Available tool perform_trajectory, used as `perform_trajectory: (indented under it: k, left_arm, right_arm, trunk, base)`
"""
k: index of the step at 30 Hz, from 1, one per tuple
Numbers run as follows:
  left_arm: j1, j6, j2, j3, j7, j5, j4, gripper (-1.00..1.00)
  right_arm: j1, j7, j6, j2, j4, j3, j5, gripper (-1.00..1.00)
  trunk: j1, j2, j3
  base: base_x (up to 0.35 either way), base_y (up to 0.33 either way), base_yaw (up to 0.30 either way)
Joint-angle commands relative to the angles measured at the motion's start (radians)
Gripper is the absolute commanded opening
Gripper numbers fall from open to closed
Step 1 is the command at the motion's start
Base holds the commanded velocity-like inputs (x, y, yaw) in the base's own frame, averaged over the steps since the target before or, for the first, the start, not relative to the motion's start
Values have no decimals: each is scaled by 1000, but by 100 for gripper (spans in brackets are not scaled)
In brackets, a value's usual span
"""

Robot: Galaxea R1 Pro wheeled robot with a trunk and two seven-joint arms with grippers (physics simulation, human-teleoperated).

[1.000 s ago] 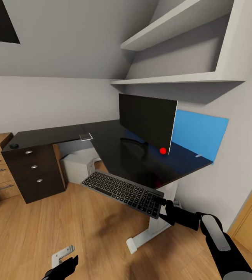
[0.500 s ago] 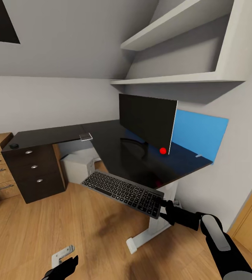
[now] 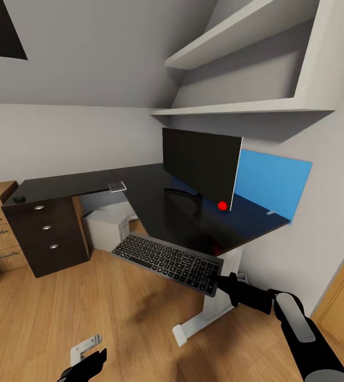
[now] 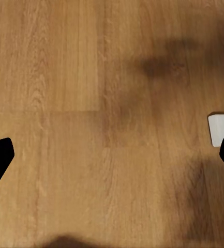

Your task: In the bedroom, organize the workspace by keeping the computer under the desk, ensuring the monitor is on the desk, placing the keyboard on the desk next to the monitor, placing the mouse on the desk next to the keyboard, moving the folder from the swivel chair onto the desk next to the mouse, stacking the notebook on top of the folder with the pen on top of the notebook, and positioning the swivel chair next to the desk.

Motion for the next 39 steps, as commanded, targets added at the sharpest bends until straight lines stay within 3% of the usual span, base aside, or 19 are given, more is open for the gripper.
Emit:
perform_trajectory:
  k: [1,9,12,14,24,27,30,33,39]
  left_arm:
    - [-1,2,1,-4,8,7,-2,100]
    - [-1,3,1,-4,8,8,-1,100]
    - [-1,3,0,-5,8,7,16,100]
    - [-1,3,0,-5,8,7,18,100]
    - [-1,5,0,-5,8,8,20,100]
    - [-1,5,-2,-5,9,8,25,100]
    - [-1,4,-5,-9,11,8,57,100]
    - [-1,3,-6,-10,11,8,72,100]
    - [-1,3,-6,-10,12,8,77,100]
  right_arm:
    - [-1,9,4,0,0,-2,18,-100]
    - [-1,9,4,0,-5,-2,19,-100]
    - [-1,94,4,0,-7,-2,19,-100]
    - [-1,107,4,0,-7,-2,20,-100]
    - [-1,113,4,2,-7,1,24,-100]
    - [-1,117,4,33,-10,11,21,-100]
    - [-1,113,4,91,-52,21,22,-100]
    - [-3,106,-17,150,-87,55,30,-100]
    - [-13,100,-67,184,-130,69,30,-100]
  trunk:
    - [0,0,-1]
    - [-27,49,21]
    - [-38,70,30]
    - [-46,84,37]
    - [-84,154,68]
    - [-96,175,77]
    - [-107,196,87]
    - [-119,217,96]
    - [-142,259,115]
  base:
    - [0,0,0]
    - [0,0,0]
    - [0,0,0]
    - [0,0,0]
    - [0,0,0]
    - [0,0,0]
    - [0,0,0]
    - [0,0,0]
    - [0,0,0]
